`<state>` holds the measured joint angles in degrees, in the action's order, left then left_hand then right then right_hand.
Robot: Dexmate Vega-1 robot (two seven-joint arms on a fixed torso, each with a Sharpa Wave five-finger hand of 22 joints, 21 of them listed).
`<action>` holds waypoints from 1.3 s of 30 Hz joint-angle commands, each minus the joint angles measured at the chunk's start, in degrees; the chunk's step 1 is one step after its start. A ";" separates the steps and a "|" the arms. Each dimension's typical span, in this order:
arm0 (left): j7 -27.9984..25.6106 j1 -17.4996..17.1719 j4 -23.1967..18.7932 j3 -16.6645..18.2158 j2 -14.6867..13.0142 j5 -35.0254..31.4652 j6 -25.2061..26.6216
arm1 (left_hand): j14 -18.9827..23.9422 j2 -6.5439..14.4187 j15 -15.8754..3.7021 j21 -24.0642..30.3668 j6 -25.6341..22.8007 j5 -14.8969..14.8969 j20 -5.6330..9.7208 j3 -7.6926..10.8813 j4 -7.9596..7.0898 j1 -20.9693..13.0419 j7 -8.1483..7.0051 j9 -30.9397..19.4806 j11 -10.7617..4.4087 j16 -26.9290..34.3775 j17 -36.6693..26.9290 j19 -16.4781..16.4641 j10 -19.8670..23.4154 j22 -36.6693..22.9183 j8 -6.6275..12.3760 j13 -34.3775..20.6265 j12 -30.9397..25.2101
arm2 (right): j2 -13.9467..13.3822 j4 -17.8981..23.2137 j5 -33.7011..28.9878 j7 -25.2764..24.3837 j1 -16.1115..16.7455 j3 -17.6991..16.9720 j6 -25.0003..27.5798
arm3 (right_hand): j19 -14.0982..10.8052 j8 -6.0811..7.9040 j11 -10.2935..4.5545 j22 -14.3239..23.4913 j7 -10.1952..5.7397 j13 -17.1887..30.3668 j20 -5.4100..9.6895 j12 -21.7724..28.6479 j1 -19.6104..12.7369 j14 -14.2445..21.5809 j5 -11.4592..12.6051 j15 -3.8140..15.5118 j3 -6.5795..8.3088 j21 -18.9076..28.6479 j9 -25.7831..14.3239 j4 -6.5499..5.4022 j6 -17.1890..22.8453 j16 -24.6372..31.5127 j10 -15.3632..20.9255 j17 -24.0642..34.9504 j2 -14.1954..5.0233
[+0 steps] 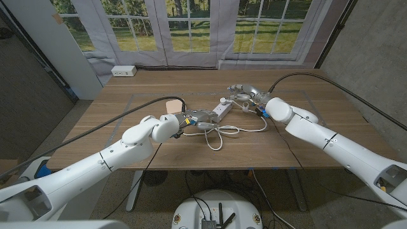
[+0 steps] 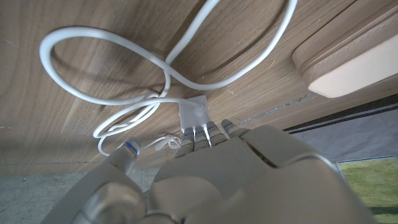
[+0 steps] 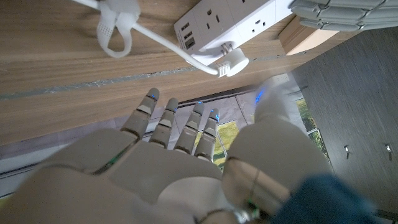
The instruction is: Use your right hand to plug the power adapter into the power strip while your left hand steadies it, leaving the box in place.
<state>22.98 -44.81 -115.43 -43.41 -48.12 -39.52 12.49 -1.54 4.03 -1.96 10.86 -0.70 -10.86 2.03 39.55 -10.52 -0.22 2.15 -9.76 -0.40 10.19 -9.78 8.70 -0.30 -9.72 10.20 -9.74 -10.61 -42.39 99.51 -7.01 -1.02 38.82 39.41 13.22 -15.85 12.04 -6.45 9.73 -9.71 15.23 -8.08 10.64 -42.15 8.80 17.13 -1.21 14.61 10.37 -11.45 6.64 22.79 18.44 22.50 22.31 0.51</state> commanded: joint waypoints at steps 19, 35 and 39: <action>0.16 1.21 1.19 -0.19 0.38 -0.16 -0.92 | 0.26 6.74 0.00 0.37 -0.57 -0.20 4.44 0.53 0.09 0.01 0.02 -0.29 -0.41 0.14 -0.04 -0.07 1.09 -0.19 0.24 -0.21 -0.27 | -3.45 7.33 -13.18 0.09 2.59 1.00 0.32 | 1.37 -1.75 -1.53 0.01 1.88 -2.56 5.36 -0.73 6.85 -4.79 -0.24 2.17 -1.59 0.20 0.71 -1.64 -5.44 -3.55 -6.63 -2.08 -1.16; 0.34 1.31 1.44 -0.35 0.60 0.02 -0.67 | 0.28 6.73 0.01 0.35 -0.49 -0.19 4.43 0.68 0.08 0.02 0.07 -0.29 -0.40 0.14 -0.05 -0.10 1.04 -0.19 0.20 -0.21 -0.23 | -3.99 8.81 -21.34 5.31 1.30 2.96 2.30 | 6.40 -2.23 -0.43 -0.09 4.63 -4.41 7.89 -0.68 12.75 -8.96 -0.45 2.46 -2.18 -0.57 1.09 -3.64 -12.87 -6.03 -11.54 -3.85 -4.33; 0.33 1.47 1.62 -0.41 0.68 0.07 -0.78 | 0.27 6.72 0.01 0.35 -0.51 -0.18 4.43 0.72 0.07 0.02 0.09 -0.29 -0.43 0.14 -0.05 -0.12 0.98 -0.19 0.21 -0.22 -0.21 | -3.90 8.63 -22.30 6.44 0.95 3.16 2.02 | 7.70 -2.17 -0.19 -0.10 5.27 -4.57 8.44 -0.79 13.84 -10.07 -0.58 2.66 -2.28 -0.52 1.13 -3.94 -14.02 -6.44 -12.83 -4.17 -4.95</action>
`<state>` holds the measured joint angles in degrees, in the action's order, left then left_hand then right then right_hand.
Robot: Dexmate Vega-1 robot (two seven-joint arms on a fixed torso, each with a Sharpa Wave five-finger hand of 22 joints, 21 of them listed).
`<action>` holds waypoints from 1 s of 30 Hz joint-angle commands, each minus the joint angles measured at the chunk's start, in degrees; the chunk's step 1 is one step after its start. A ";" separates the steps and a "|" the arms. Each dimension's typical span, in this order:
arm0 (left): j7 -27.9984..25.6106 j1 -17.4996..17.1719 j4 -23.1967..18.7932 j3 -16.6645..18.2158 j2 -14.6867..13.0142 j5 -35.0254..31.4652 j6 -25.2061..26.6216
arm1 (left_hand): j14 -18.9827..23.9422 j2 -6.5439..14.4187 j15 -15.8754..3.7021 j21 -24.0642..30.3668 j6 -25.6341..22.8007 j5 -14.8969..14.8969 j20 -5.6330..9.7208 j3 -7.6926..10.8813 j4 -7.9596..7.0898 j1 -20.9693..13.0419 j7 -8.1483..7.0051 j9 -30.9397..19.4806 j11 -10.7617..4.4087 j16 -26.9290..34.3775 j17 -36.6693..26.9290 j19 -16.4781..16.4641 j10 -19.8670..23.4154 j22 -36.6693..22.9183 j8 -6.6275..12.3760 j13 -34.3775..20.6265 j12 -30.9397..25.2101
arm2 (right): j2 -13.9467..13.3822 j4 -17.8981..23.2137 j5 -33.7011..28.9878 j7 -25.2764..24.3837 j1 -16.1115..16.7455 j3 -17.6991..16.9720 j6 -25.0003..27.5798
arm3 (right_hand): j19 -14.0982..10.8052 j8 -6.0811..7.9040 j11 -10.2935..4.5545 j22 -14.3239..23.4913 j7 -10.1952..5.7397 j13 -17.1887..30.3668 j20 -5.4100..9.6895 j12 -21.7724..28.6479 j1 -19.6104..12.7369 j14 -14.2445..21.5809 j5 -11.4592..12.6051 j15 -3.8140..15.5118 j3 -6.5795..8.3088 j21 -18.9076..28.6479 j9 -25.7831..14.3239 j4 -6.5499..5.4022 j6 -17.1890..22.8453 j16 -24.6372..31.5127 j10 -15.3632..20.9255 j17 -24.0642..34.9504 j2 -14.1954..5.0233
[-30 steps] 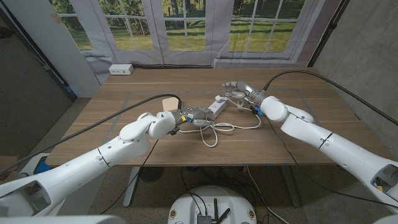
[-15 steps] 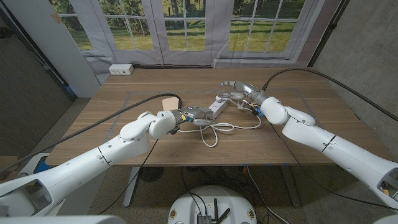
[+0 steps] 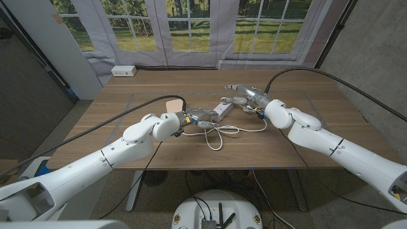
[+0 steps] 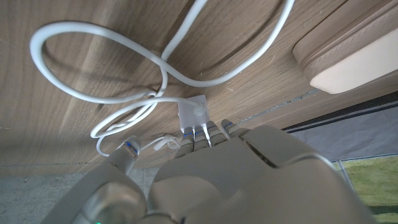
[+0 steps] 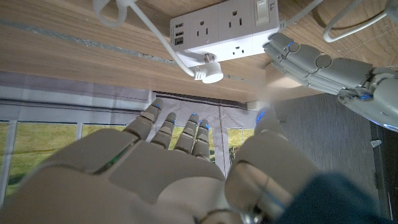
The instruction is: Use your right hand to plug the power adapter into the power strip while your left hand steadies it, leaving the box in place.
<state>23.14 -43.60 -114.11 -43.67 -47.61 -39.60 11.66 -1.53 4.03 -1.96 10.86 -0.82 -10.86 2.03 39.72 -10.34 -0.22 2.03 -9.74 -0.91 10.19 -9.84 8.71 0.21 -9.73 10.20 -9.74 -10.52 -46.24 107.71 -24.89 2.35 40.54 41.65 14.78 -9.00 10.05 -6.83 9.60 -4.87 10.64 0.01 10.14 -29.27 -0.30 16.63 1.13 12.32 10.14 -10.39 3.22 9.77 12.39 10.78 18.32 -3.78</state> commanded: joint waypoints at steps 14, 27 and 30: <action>0.39 0.82 0.78 -0.45 0.52 0.14 0.08 | 0.26 6.72 0.06 0.33 -0.33 -0.17 4.44 0.64 -0.12 0.03 0.16 -0.31 0.14 0.14 -0.01 -0.14 0.43 -0.19 0.20 -0.22 -0.28 | -0.37 0.67 -10.75 5.42 -1.02 2.18 0.00 | 2.50 0.09 0.31 0.04 0.97 -0.17 1.03 -0.08 5.91 -2.77 -1.46 0.33 -0.64 0.11 0.08 -3.07 -3.15 -0.62 -3.20 -0.54 -3.23; 0.59 0.94 0.70 -0.69 0.70 0.03 0.50 | 0.27 6.70 0.08 0.32 -0.31 -0.16 4.45 0.73 -0.14 0.05 0.16 -0.31 0.02 0.15 -0.02 -0.14 0.47 -0.19 0.20 -0.22 -0.30 | -0.30 1.50 -18.44 7.17 -0.69 3.40 0.82 | 2.84 0.29 0.49 0.05 1.21 -0.23 1.28 0.11 9.11 -3.47 -2.59 0.59 -1.08 0.33 0.11 -4.73 -3.84 -0.54 -3.85 -0.72 -4.36; 0.47 0.90 0.63 -0.71 0.72 -0.02 0.58 | 0.28 6.70 0.04 0.32 -0.31 -0.16 4.44 0.75 -0.14 0.06 0.13 -0.31 0.16 0.16 -0.02 -0.14 0.46 -0.19 0.20 -0.22 -0.30 | -0.17 1.55 -19.19 7.67 -0.55 3.39 0.55 | 2.79 0.41 0.63 0.05 1.32 -0.24 1.23 0.18 9.59 -3.37 -2.77 0.53 -1.16 0.38 0.12 -4.95 -3.64 -0.46 -3.80 -0.76 -4.41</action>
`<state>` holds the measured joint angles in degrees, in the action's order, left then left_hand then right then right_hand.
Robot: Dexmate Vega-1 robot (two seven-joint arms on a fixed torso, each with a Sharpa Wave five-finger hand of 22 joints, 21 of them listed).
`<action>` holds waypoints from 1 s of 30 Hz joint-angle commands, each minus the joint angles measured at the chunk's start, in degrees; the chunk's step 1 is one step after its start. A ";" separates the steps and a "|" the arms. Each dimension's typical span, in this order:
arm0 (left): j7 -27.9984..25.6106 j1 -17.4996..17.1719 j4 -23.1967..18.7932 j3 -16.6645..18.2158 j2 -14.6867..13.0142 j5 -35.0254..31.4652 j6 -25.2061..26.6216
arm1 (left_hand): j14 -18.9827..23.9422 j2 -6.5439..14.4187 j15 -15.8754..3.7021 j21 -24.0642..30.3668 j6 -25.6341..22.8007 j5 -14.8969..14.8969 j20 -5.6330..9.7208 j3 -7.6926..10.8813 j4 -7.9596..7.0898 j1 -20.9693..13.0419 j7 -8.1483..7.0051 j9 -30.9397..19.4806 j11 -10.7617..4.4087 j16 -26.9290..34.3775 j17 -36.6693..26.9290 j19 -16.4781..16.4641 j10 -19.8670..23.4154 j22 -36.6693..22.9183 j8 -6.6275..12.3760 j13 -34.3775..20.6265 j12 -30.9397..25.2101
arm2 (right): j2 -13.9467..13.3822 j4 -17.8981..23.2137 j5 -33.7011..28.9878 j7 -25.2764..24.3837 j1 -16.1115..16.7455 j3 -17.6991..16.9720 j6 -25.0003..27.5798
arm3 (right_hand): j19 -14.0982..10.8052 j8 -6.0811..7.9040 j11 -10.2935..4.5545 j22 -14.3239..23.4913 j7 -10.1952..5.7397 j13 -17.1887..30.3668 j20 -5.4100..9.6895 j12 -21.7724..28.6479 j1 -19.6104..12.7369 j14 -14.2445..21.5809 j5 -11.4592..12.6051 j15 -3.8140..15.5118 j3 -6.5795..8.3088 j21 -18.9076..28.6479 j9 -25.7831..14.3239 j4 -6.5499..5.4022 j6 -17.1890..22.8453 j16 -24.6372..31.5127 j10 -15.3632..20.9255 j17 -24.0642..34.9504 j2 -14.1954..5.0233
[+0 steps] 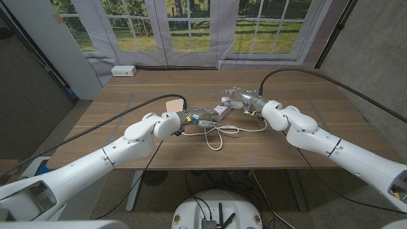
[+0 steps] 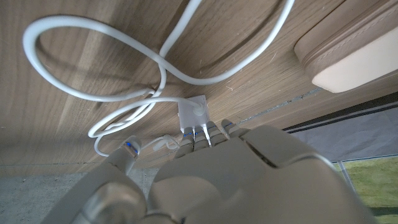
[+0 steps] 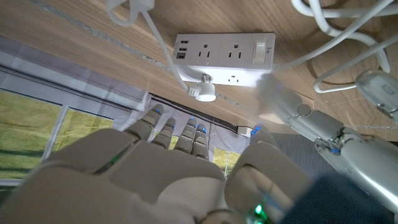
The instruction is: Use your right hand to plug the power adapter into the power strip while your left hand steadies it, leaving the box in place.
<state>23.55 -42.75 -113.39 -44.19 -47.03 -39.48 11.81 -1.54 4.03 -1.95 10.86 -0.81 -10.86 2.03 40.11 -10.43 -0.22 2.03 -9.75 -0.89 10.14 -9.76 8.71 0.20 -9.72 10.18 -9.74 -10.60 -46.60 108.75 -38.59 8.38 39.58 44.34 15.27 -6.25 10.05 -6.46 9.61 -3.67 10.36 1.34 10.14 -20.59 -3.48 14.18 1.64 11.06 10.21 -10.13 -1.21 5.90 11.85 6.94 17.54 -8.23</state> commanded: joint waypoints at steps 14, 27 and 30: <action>-0.08 -0.14 -0.47 -0.27 0.09 -0.26 0.42 | 0.31 6.67 0.06 0.33 -0.32 -0.14 4.46 0.42 -0.07 0.08 0.16 -0.31 0.09 0.22 -0.10 -0.20 0.55 -0.19 0.23 -0.22 -0.25 | 0.87 0.20 -7.36 3.16 0.99 0.34 -0.72 | 0.06 0.59 0.61 0.03 0.48 0.01 -0.10 0.34 2.85 -0.08 -1.02 -0.08 -0.14 0.42 -0.13 -1.41 0.42 0.27 0.11 -0.17 -0.17; -0.18 -0.10 -0.33 -0.18 0.00 -0.20 0.05 | 0.35 6.65 0.04 0.33 -0.37 -0.13 4.47 0.46 -0.08 0.10 0.18 -0.31 0.00 0.23 -0.10 -0.24 0.59 -0.19 0.25 -0.22 -0.25 | 1.71 -0.54 -8.37 4.55 0.99 0.40 -0.50 | 0.16 0.68 0.80 0.03 0.49 0.00 0.01 0.42 3.62 -0.07 -1.31 -0.03 -0.09 0.42 -0.13 -1.76 0.58 0.30 0.23 -0.32 -0.34; -0.18 -0.13 -0.29 -0.20 0.00 -0.19 -0.01 | 0.35 6.64 0.05 0.33 -0.36 -0.13 4.46 0.47 -0.08 0.11 0.14 -0.31 0.01 0.23 -0.10 -0.24 0.55 -0.19 0.24 -0.22 -0.24 | 1.88 -0.79 -7.97 4.92 0.87 0.27 -0.56 | 0.19 0.69 0.92 0.03 0.52 0.00 0.02 0.43 3.70 -0.07 -1.34 -0.04 -0.07 0.42 -0.13 -1.79 0.60 0.30 0.26 -0.35 -0.36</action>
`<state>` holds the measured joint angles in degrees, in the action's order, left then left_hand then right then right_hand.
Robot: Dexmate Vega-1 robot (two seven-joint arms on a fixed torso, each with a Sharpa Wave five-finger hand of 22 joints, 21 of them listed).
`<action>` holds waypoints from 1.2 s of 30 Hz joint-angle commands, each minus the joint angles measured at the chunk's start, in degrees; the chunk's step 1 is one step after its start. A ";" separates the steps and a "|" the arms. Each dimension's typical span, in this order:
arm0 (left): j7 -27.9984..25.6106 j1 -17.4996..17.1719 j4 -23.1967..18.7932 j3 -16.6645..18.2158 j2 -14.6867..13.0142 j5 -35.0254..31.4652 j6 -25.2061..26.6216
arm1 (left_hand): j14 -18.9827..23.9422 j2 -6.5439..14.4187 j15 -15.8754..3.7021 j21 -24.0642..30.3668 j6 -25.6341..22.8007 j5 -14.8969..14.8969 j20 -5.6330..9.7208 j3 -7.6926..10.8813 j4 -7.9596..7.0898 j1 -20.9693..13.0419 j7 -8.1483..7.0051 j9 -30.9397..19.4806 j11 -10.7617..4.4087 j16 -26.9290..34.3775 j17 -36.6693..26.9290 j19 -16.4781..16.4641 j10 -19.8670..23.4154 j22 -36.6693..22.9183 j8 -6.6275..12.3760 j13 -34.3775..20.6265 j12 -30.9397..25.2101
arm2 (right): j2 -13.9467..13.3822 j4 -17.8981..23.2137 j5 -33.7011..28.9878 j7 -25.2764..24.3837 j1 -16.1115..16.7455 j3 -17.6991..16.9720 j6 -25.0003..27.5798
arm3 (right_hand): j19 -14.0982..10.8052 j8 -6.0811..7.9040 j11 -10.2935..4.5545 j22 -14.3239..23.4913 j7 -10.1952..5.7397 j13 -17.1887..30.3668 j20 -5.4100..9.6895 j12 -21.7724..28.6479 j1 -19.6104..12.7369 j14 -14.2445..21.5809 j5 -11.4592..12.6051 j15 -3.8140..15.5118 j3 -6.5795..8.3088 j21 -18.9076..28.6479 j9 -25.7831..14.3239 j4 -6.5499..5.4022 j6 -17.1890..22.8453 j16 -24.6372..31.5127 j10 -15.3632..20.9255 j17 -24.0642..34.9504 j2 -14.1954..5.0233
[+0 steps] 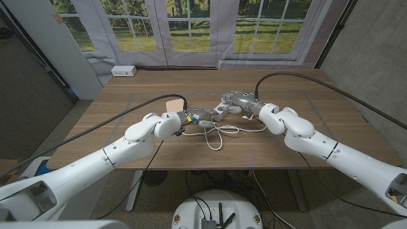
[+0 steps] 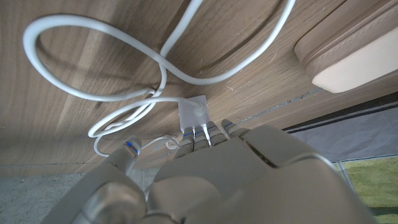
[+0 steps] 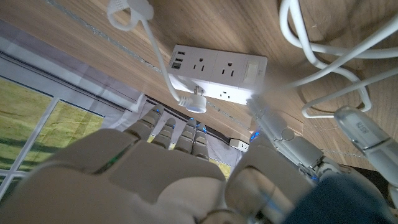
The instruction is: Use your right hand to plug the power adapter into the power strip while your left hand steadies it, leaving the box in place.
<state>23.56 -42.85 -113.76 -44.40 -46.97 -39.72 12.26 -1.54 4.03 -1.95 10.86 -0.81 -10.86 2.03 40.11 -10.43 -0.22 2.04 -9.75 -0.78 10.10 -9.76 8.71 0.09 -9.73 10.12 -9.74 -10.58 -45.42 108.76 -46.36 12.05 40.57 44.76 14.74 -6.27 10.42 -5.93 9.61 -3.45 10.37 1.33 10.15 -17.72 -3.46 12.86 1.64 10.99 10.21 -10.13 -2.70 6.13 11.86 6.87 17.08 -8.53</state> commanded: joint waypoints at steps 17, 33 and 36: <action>-0.24 -0.03 0.39 -0.02 0.11 0.32 -0.50 | 0.39 6.64 0.03 0.33 -0.40 -0.12 4.48 0.53 -0.09 0.13 0.15 -0.31 -0.07 0.28 -0.12 -0.27 0.71 -0.20 0.33 -0.22 -0.26 | 1.07 -2.53 3.44 2.66 -0.92 -0.73 -0.84 | 0.57 0.45 0.46 0.01 0.53 -0.01 0.12 0.40 1.31 -0.42 -0.29 -0.23 0.27 0.34 -0.12 -0.35 0.70 0.09 0.19 -0.24 -0.09; -0.21 -0.28 -0.02 -0.20 0.12 0.05 -0.02 | 0.41 6.63 -0.01 0.31 -0.38 -0.10 4.46 0.58 -0.09 0.14 0.11 -0.32 -0.10 0.28 -0.12 -0.27 0.72 -0.20 0.31 -0.22 -0.26 | 0.24 -2.59 4.86 4.20 -1.43 -0.15 -1.18 | 0.87 0.58 0.68 0.01 0.77 0.00 0.12 0.53 1.55 -0.48 -0.47 -0.34 0.61 0.31 -0.13 -0.25 1.12 0.01 0.49 -0.60 -0.09; -0.23 -0.35 -0.11 -0.19 0.14 0.01 0.12 | 0.40 6.63 0.00 0.31 -0.35 -0.10 4.46 0.59 -0.09 0.14 0.13 -0.32 -0.12 0.27 -0.12 -0.27 0.72 -0.20 0.30 -0.22 -0.26 | 0.09 -2.42 4.98 4.62 -1.47 -0.07 -1.14 | 0.94 0.62 0.68 0.01 0.92 0.00 0.12 0.53 1.68 -0.60 -0.53 -0.43 0.63 0.30 -0.13 -0.30 1.25 -0.02 0.52 -0.64 -0.08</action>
<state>23.26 -42.92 -113.47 -44.47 -46.80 -39.51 11.92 -1.56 4.03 -1.93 10.86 -0.81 -10.85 2.03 40.35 -10.67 -0.22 2.04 -9.72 -0.90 10.08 -9.72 8.71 0.21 -9.72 10.19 -9.74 -10.59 -44.75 106.30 -42.36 15.31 39.30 44.27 13.71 -5.54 10.64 -5.61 9.62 -2.63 10.23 1.23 10.40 -16.67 -3.78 12.47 1.32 11.15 10.21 -10.07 -2.85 6.96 11.90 7.16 16.48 -8.54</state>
